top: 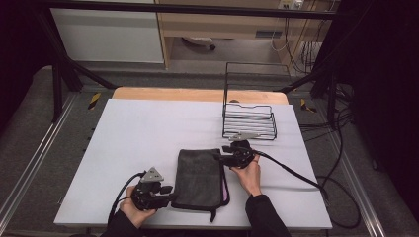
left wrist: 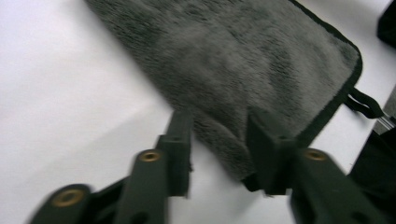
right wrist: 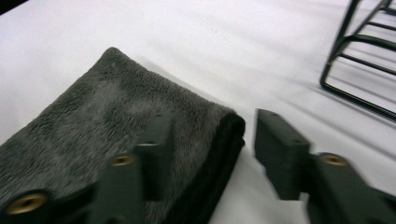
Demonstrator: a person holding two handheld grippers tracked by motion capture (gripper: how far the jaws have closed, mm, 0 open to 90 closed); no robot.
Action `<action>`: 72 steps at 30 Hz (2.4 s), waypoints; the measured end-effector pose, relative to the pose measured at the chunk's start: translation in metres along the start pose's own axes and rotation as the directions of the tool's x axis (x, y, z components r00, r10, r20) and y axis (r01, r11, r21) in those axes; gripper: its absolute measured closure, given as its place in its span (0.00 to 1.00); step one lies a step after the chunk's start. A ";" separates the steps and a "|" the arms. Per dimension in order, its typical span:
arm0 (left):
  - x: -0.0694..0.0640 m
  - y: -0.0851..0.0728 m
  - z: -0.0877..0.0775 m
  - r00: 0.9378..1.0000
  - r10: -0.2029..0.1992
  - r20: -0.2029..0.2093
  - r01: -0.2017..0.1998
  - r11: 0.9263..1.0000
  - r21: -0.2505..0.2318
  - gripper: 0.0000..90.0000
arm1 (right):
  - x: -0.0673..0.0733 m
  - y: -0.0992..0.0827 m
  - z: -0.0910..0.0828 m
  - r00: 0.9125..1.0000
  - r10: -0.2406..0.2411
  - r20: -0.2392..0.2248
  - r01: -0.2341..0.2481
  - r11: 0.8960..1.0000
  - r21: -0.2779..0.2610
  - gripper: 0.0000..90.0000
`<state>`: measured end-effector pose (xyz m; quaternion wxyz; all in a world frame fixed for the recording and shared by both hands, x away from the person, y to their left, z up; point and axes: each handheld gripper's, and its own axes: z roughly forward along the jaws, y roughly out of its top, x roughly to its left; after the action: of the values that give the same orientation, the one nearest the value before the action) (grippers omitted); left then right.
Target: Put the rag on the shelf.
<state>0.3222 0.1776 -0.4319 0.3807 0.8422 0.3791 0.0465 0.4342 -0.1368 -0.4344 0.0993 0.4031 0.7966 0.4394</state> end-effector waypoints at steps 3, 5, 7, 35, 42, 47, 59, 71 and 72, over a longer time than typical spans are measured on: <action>0.007 0.001 -0.001 1.000 -0.002 -0.012 0.002 1.000 -0.015 0.51 | -0.001 -0.007 -0.012 1.000 0.001 -0.008 -0.001 1.000 -0.011 0.31; 0.012 0.002 -0.002 1.000 0.001 -0.020 -0.001 1.000 -0.022 0.45 | -0.003 -0.013 -0.020 1.000 0.006 -0.024 -0.006 1.000 -0.025 0.23; 0.016 0.004 -0.001 1.000 -0.001 -0.022 0.001 1.000 -0.029 0.41 | -0.005 -0.017 -0.026 0.999 0.006 -0.033 -0.007 1.000 -0.026 0.18; 0.061 0.074 0.041 0.995 -0.037 -0.089 0.032 0.998 -0.061 0.19 | -0.013 -0.043 -0.052 0.998 0.019 -0.066 -0.024 0.998 -0.063 0.01; 0.073 0.088 0.055 0.989 -0.085 -0.117 0.078 0.995 -0.064 0.25 | -0.012 -0.043 -0.052 0.997 0.023 -0.067 -0.027 0.998 -0.062 0.01; 0.079 0.092 0.065 0.985 -0.120 -0.122 0.116 0.992 -0.047 0.33 | -0.013 -0.044 -0.051 0.998 0.014 -0.064 -0.018 0.998 -0.059 0.01; 0.081 0.089 0.076 0.984 -0.158 -0.079 0.157 0.987 -0.019 0.62 | -0.012 -0.046 -0.049 0.998 0.017 -0.064 -0.020 0.999 -0.046 0.01; 0.076 0.083 0.074 0.987 -0.156 -0.048 0.157 0.988 0.010 0.74 | -0.010 -0.043 -0.049 0.998 0.015 -0.057 -0.018 0.999 -0.049 0.01; 0.076 0.083 0.075 0.986 -0.159 -0.043 0.159 0.987 0.012 0.76 | -0.009 -0.042 -0.049 0.999 0.015 -0.039 -0.016 0.999 -0.045 0.01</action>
<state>0.4532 0.1483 -0.4442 0.3686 0.8110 0.4533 0.0309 0.3922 -0.1858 -0.4399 0.0898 0.3984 0.7850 0.4658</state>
